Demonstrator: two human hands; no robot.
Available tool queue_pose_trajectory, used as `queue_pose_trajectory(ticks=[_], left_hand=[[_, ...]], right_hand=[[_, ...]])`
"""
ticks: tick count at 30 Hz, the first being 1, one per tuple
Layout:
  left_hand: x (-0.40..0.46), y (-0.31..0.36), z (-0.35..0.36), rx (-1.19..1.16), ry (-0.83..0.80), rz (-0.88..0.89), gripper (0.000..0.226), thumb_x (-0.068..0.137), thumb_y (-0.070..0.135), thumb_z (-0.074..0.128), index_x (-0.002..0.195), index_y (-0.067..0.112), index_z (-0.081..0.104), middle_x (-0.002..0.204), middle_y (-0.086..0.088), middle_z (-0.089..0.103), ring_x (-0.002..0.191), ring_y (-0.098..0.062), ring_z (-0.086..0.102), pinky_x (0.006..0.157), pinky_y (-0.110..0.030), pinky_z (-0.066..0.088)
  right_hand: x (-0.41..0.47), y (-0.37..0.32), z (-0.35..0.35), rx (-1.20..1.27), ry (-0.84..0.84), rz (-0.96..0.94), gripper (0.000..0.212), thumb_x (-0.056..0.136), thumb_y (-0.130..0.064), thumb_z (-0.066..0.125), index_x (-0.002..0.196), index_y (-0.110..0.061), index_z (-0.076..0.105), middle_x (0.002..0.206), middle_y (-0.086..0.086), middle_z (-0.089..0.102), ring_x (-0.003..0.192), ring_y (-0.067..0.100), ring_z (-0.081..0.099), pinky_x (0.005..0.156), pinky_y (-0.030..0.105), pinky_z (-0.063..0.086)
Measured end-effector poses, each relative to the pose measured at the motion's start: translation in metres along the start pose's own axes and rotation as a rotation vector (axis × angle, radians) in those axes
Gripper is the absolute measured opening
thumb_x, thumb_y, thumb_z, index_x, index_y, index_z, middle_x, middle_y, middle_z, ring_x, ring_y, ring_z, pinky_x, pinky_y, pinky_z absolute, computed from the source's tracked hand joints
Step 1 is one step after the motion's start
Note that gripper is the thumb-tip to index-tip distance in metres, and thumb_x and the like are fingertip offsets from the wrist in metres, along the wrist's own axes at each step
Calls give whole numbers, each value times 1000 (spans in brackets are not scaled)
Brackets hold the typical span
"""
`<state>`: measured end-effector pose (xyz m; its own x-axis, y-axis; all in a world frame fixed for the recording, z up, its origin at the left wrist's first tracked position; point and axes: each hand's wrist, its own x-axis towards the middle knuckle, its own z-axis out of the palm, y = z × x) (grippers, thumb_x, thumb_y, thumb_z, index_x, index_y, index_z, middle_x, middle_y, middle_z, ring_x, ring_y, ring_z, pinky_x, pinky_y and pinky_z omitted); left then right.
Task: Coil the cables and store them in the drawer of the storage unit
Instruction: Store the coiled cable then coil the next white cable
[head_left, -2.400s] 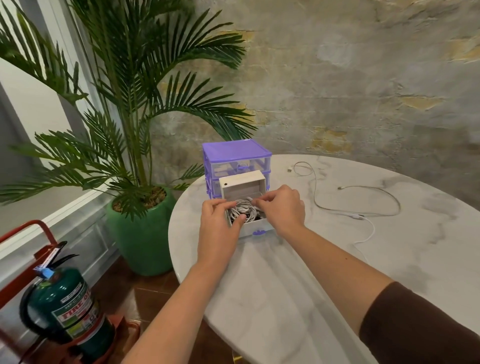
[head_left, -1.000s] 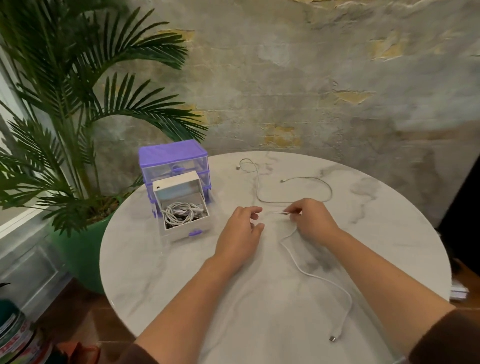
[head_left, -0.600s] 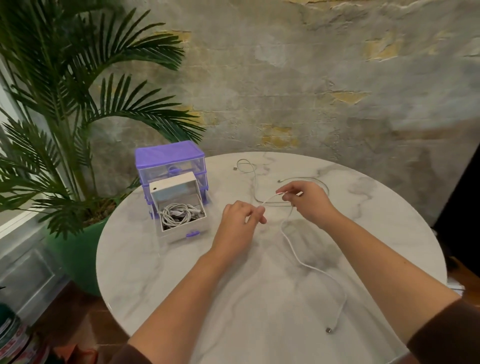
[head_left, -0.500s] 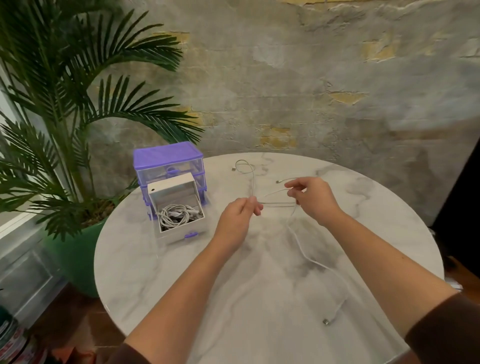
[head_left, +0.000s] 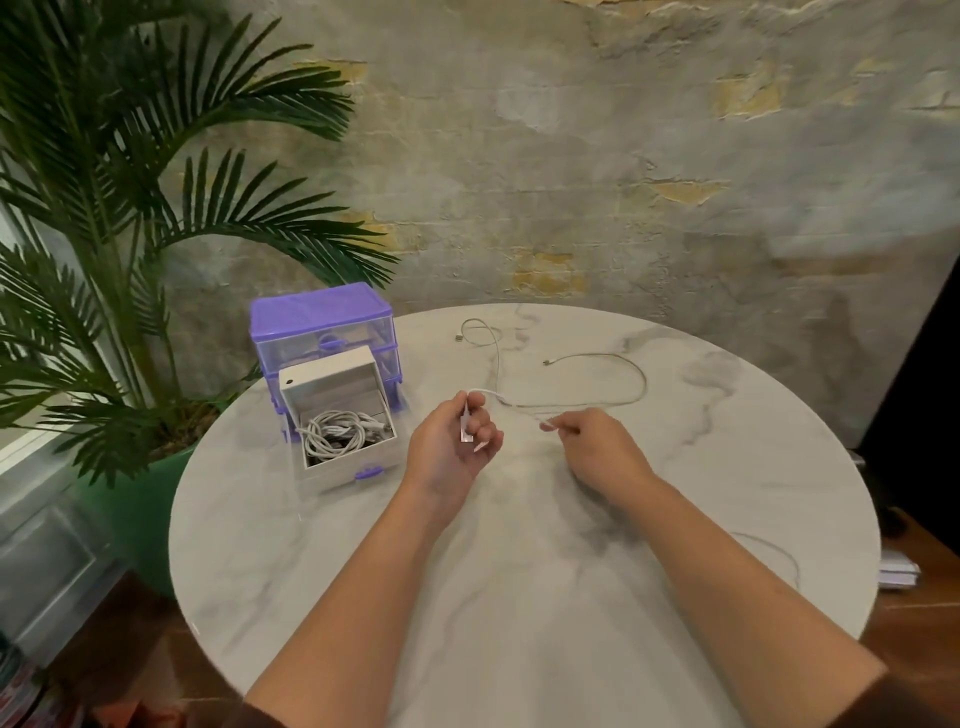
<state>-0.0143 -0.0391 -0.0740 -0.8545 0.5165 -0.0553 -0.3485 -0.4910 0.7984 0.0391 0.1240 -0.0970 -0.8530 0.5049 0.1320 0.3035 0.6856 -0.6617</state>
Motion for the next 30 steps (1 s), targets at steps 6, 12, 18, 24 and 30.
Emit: queue_pose_trajectory(ticks=[6, 12, 18, 24, 30], left_hand=[[-4, 0, -5, 385, -30, 163, 32, 103, 39, 35, 119, 27, 61, 113, 10, 71, 93, -5, 59, 86, -25, 42], [-9, 0, -7, 612, -51, 219, 34, 103, 41, 33, 124, 33, 60, 116, 16, 69, 96, -4, 55, 86, -24, 43], [-10, -9, -4, 754, -78, 181, 30, 105, 27, 36, 101, 28, 65, 81, 20, 71, 84, -4, 57, 73, -22, 42], [-14, -12, -2, 705, -134, 74, 31, 99, 14, 37, 90, 18, 67, 68, 6, 58, 69, -9, 52, 60, -20, 39], [-10, -10, 0, 498, -133, -63, 47, 102, 44, 33, 80, 15, 62, 54, 4, 26, 53, -11, 26, 54, -24, 24]], right_hand=[[-22, -5, -11, 183, -137, -58, 8, 87, -33, 62, 87, -29, 69, 64, -8, 71, 56, 5, 56, 65, 31, 47], [-41, -18, -14, 328, -194, -249, 13, 83, -35, 69, 73, -29, 73, 48, -10, 41, 50, 10, 37, 57, 29, 33], [-43, -26, -20, 670, -29, -354, 17, 87, -19, 58, 76, -12, 69, 76, 7, 71, 73, 23, 60, 73, 25, 42], [-35, -20, -10, 401, 182, -349, 11, 94, -29, 62, 89, -32, 71, 83, -16, 64, 76, 3, 56, 68, 23, 41], [-38, -19, -17, 290, 323, -220, 17, 81, -49, 70, 77, -33, 65, 74, -11, 61, 68, 1, 50, 59, 24, 37]])
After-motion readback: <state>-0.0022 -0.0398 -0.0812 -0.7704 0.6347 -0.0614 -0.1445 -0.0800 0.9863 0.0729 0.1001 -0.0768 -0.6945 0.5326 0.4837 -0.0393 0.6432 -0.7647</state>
